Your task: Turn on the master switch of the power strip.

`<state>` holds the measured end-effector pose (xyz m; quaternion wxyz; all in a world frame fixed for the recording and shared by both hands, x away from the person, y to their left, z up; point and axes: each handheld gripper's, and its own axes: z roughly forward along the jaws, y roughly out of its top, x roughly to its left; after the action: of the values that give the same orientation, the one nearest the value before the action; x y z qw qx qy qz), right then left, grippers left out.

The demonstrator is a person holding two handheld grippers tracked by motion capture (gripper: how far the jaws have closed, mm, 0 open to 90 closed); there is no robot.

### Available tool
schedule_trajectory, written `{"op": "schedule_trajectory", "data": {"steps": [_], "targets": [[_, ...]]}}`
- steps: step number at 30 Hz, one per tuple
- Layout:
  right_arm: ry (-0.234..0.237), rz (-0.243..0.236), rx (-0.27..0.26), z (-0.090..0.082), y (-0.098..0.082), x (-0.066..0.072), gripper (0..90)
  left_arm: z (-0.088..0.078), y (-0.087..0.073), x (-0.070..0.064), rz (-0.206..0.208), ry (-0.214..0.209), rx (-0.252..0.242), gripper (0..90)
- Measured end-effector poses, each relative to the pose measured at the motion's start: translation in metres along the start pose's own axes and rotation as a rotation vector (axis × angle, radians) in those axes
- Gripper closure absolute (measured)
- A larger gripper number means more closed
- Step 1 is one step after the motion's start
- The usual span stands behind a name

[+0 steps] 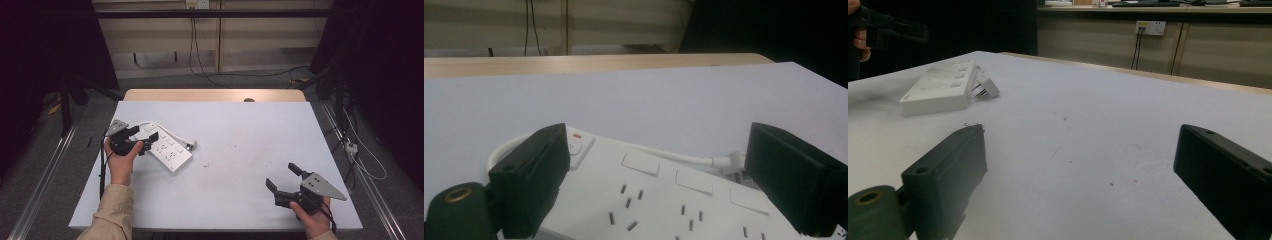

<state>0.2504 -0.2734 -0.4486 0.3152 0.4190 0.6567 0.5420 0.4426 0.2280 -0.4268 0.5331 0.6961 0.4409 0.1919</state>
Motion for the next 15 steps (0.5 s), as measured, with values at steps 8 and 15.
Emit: {"op": "schedule_trajectory", "data": {"steps": [8, 15], "targets": [[-0.001, -0.001, 0.001, 0.0001, -0.0002, -0.0002, 6.5, 0.0018, -0.0013, 0.0048, -0.009, 0.017, 0.006, 11.0], [0.001, -0.002, 0.002, 0.0003, -0.0002, -0.0001, 6.5, 0.0042, -0.0017, 0.0067, -0.015, 0.020, 0.011, 13.3]]}}
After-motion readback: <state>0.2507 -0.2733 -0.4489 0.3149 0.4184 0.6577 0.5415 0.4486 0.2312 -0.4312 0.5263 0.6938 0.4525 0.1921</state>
